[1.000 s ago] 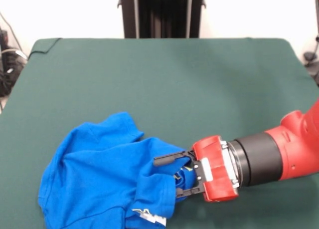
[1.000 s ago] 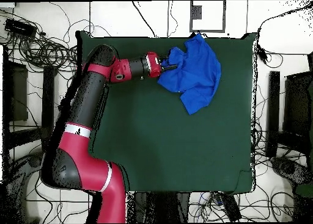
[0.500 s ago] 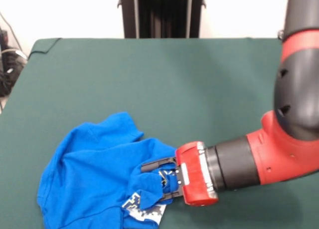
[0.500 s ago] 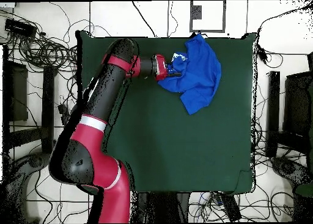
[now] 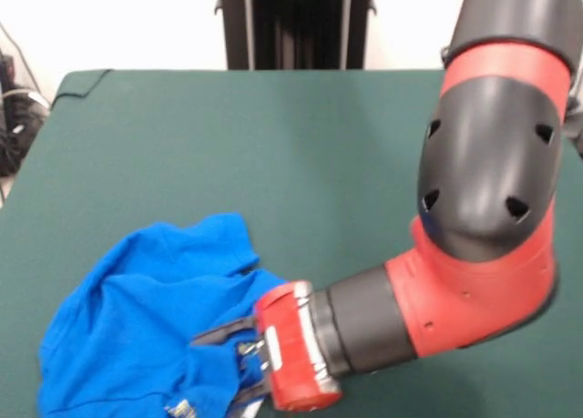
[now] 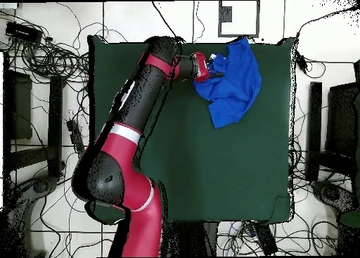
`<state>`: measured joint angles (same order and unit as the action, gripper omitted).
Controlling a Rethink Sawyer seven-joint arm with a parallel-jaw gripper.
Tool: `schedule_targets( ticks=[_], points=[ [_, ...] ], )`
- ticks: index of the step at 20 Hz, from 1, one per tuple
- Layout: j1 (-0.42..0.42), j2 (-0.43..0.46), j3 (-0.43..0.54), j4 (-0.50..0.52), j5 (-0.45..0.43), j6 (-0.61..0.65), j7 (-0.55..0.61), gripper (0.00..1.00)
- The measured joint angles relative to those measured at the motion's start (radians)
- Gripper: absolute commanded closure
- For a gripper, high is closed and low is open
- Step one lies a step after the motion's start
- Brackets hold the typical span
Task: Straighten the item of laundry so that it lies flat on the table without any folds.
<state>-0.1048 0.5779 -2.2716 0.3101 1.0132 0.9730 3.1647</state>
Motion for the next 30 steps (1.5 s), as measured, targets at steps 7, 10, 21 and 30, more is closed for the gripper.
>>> schedule_targets(
  ticks=[7, 10, 21, 30],
  points=[
    [-0.012, 0.021, -0.204, 0.009, -0.068, -0.17, 0.0, 0.0],
    [0.002, 0.029, -0.235, 0.01, -0.082, -0.172, 0.0, 0.0],
    [0.049, 0.035, -0.289, 0.011, -0.101, -0.172, 0.0, 0.0],
    [0.056, 0.035, -0.314, 0.011, -0.119, -0.173, 0.0, 0.0]
  ],
)
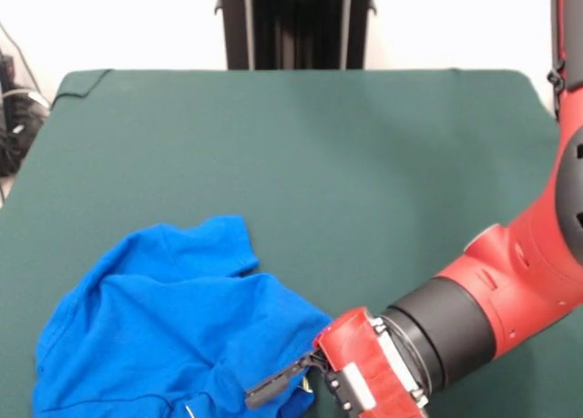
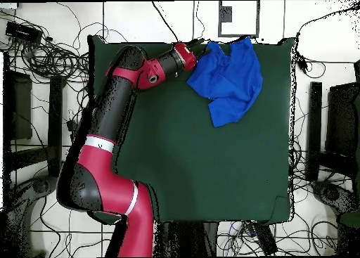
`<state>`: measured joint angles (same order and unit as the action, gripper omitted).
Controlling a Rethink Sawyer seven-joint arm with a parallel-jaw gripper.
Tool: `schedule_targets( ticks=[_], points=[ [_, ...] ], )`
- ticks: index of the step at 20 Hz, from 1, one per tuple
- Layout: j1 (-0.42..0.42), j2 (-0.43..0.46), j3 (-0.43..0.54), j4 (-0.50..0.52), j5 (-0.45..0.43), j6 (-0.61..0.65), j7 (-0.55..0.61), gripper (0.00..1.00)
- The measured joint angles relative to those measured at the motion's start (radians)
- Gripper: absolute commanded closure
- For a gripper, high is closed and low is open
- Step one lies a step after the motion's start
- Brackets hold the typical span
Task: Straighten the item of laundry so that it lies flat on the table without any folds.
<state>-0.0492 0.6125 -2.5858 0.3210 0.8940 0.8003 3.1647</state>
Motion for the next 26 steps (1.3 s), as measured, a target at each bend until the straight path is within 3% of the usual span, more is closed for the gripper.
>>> schedule_targets(
  ticks=[5, 6, 13, 19, 26],
  points=[
    [-0.001, -0.001, 0.066, -0.002, 0.014, 0.014, 0.0, 0.0],
    [-0.002, -0.005, 0.12, -0.008, 0.032, 0.049, 0.0, 0.0],
    [-0.006, -0.024, 0.251, -0.032, 0.076, 0.217, -0.016, 0.0],
    [-0.022, -0.059, 0.356, -0.078, 0.138, 0.402, -0.193, 0.0],
    [-0.064, -0.107, 0.419, -0.105, 0.291, 0.554, -0.527, 0.0]
  ],
)
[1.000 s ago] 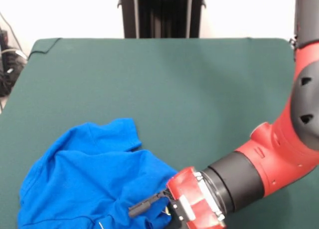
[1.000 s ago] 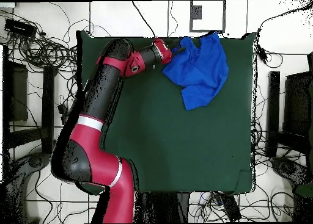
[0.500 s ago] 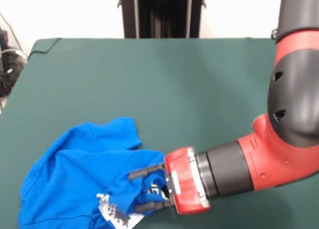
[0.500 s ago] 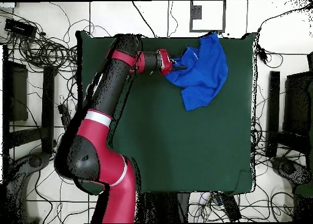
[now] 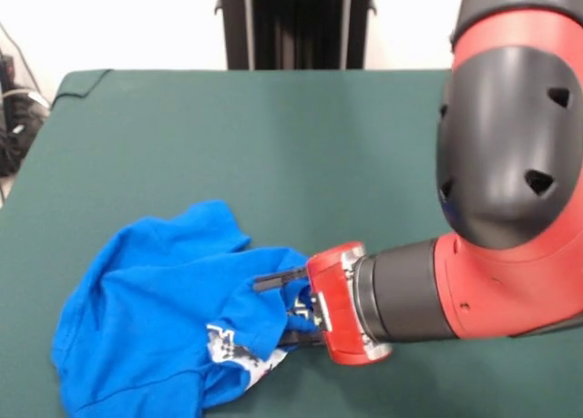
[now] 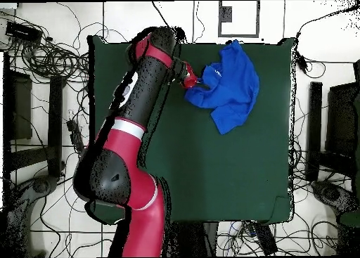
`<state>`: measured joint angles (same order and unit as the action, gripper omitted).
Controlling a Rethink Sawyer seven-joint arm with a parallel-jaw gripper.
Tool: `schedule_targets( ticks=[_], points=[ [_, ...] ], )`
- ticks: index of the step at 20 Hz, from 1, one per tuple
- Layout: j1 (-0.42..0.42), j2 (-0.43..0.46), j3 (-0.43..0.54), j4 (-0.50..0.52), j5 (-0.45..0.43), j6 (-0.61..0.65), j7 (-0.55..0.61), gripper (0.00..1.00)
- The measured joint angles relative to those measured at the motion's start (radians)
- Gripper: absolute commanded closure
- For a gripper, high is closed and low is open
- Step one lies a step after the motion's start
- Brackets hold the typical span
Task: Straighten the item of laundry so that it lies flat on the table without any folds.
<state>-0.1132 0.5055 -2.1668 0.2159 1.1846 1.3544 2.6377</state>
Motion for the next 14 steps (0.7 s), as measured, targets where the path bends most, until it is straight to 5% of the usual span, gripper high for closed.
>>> schedule_targets(
  ticks=[8, 14],
  points=[
    [-0.003, -0.011, 0.004, 0.0, 0.132, 0.111, -0.104, 0.0],
    [0.001, -0.012, 0.029, -0.004, 0.3, 0.375, -0.104, 0.0]
  ],
)
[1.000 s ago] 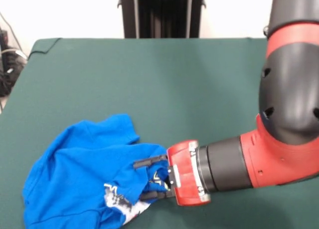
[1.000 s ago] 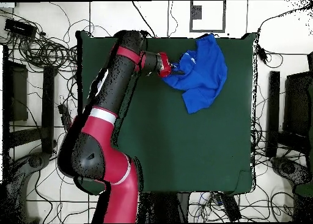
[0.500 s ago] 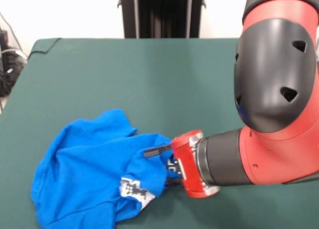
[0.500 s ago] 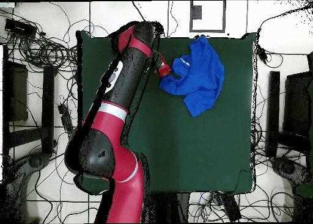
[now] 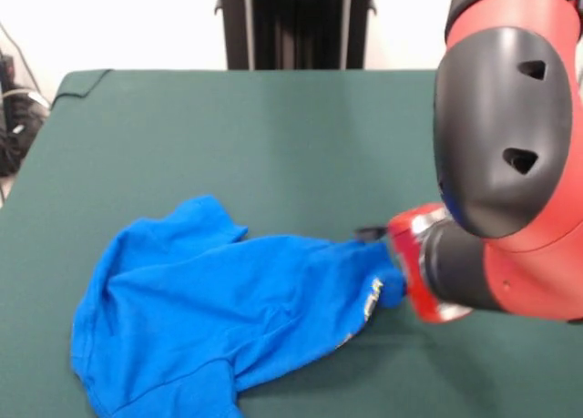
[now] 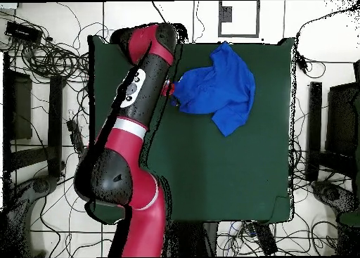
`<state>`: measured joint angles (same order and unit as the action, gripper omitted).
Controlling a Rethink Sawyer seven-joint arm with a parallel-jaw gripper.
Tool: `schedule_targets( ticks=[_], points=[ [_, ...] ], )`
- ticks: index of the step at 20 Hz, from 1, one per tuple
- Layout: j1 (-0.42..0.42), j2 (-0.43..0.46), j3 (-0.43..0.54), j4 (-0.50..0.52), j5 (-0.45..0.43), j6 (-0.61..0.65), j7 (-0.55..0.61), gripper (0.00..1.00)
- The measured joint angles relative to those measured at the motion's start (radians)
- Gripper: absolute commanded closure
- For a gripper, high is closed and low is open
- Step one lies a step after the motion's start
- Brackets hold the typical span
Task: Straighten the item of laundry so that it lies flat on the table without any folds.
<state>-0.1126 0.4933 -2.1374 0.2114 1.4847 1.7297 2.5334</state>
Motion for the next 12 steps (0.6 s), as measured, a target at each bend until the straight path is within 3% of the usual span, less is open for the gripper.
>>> schedule_targets(
  ticks=[5, 12],
  points=[
    [0.03, 0.001, 0.082, 0.0, 0.021, 0.14, 0.0, 0.0],
    [0.118, 0.004, 0.227, 0.009, -0.053, 0.115, 0.0, 0.0]
  ],
)
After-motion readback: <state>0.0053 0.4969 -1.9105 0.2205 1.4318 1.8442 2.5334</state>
